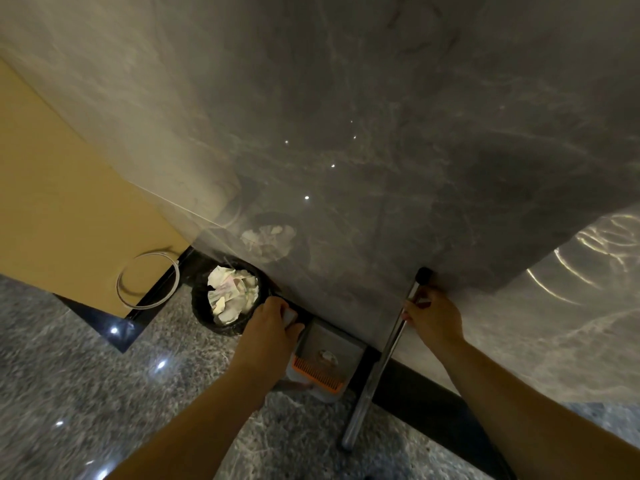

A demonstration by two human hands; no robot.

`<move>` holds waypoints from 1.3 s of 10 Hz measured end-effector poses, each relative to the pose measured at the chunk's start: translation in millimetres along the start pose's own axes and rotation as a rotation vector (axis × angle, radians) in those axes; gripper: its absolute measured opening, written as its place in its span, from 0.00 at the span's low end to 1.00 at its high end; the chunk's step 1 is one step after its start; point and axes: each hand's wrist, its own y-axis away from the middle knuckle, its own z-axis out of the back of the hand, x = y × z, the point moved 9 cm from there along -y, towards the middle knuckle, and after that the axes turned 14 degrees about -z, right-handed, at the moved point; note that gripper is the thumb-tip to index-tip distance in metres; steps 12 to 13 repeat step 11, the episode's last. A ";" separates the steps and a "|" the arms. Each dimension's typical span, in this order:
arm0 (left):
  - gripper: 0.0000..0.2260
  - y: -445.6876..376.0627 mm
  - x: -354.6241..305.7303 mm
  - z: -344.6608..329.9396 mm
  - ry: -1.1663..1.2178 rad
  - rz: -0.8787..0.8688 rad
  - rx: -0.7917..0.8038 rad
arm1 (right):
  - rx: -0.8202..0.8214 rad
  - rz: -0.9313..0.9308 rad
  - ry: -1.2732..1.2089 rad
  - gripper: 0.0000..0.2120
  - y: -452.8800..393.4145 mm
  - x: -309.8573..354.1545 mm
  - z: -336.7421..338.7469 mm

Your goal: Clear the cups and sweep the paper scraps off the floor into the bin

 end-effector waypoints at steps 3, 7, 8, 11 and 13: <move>0.25 -8.9 2.0 4.8 -0.036 0.002 0.063 | 0.065 -0.032 -0.099 0.05 2.6 -1.7 -3.0; 0.25 5.4 6.8 8.7 0.033 -0.031 -0.014 | 0.087 -0.044 -0.171 0.08 7.6 1.2 -1.6; 0.27 7.9 7.8 7.8 0.042 -0.041 0.000 | 0.084 -0.054 -0.169 0.09 9.2 -0.8 -0.4; 0.32 12.7 24.7 9.1 0.014 -0.059 -0.016 | 0.051 -0.074 -0.116 0.31 26.7 -9.0 11.1; 0.32 12.7 24.7 9.1 0.014 -0.059 -0.016 | 0.051 -0.074 -0.116 0.31 26.7 -9.0 11.1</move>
